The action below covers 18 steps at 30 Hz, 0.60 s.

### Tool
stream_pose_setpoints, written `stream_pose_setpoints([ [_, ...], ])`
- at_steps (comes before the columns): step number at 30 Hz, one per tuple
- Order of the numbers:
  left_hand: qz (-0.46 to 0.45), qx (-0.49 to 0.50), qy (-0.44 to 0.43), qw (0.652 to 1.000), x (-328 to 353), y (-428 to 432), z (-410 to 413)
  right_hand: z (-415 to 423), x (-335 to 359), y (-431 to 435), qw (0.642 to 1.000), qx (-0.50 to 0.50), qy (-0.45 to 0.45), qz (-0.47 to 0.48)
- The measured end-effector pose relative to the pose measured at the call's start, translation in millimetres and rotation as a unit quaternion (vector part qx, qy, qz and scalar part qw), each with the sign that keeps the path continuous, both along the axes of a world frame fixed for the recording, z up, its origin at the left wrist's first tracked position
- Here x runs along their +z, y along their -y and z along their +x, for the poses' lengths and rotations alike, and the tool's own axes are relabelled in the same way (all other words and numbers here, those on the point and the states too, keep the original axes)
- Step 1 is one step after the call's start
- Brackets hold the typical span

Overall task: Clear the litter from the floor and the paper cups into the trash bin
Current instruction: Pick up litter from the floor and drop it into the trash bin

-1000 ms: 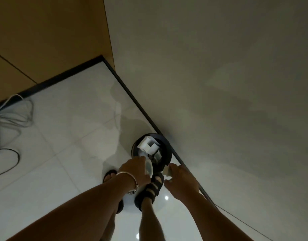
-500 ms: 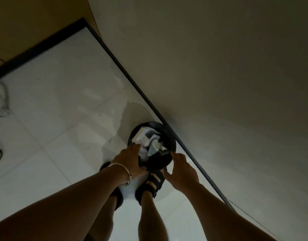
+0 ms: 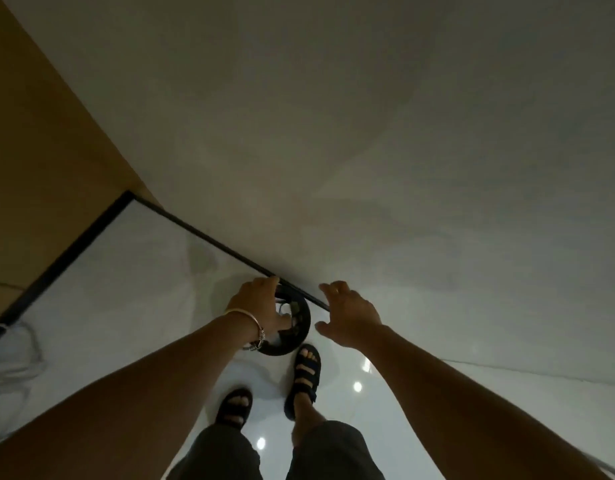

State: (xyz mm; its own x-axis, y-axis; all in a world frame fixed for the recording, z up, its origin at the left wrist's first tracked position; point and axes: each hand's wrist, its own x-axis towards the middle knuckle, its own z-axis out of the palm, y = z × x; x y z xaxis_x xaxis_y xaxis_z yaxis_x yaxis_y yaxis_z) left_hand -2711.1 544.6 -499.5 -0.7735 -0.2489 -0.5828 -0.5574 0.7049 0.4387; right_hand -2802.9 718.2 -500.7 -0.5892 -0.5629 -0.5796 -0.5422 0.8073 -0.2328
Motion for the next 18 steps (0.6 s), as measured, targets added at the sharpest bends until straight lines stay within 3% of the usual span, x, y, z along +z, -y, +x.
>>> stream_pose_setpoints([
  [10, -0.069, -0.249, -0.041, 0.965, 135.6, -76.5, 9.8, 118.0, 125.4, -137.2, 0.968, -0.236, -0.083, 0.022],
  [13, -0.084, -0.329, -0.052, 0.939, 161.1, -130.3, 10.6, 155.9, 148.6, -199.0, 0.932, -0.347, -0.099, 0.02],
  [18, -0.104, -0.461, -0.082, 0.877, 185.2, -256.0, 33.3, 238.2, 169.2, -318.9, 0.843, -0.526, -0.11, 0.007],
])
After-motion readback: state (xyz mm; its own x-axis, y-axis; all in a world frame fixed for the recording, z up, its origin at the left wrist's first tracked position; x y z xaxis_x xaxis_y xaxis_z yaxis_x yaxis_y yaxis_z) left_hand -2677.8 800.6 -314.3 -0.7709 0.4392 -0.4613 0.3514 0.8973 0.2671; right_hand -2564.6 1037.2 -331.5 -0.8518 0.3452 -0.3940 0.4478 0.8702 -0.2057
